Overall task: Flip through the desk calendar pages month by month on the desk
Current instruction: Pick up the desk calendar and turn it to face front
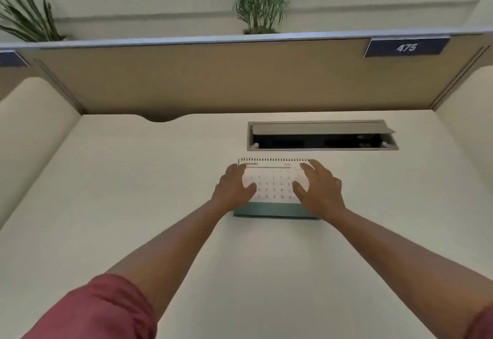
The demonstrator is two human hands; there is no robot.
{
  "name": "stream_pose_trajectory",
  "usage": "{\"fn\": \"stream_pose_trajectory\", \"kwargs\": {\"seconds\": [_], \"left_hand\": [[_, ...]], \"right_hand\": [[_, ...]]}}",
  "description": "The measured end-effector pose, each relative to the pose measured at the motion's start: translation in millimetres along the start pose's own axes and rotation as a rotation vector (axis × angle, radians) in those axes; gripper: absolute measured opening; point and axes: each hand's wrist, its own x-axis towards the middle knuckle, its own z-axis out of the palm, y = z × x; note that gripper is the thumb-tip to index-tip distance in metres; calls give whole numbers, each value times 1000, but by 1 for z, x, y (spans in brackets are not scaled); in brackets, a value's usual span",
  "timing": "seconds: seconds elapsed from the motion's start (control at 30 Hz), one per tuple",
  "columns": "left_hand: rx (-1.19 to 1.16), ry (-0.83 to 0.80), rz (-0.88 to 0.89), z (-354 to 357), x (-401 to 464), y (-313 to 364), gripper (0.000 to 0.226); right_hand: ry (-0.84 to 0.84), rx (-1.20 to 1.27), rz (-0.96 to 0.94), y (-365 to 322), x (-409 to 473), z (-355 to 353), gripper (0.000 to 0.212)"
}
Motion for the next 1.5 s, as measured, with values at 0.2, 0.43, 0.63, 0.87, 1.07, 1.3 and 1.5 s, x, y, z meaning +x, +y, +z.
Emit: {"fn": "stream_pose_trajectory", "kwargs": {"seconds": [0.2,0.43,0.63,0.87,1.07,1.3,1.5], "left_hand": [[-376,130,-197,21,6,-16,10],[-644,136,-358,18,13,-12,18],[-882,40,-329,6,16,-19,41],[-987,167,-173,-3,-1,-10,16],[-1138,156,-166,-1,-23,-15,63],[-1067,-50,-364,8,-44,-28,46],[-958,-139,-356,13,-46,-36,52]], "right_hand": [[-30,490,437,6,5,26,51],[4,685,554,9,15,28,16],[32,892,558,15,12,15,38],[149,995,409,-1,0,-8,42],[178,1205,361,-8,-31,-9,26],[-88,1288,369,4,-59,-4,62],[-142,1350,460,13,-66,4,51]]}}
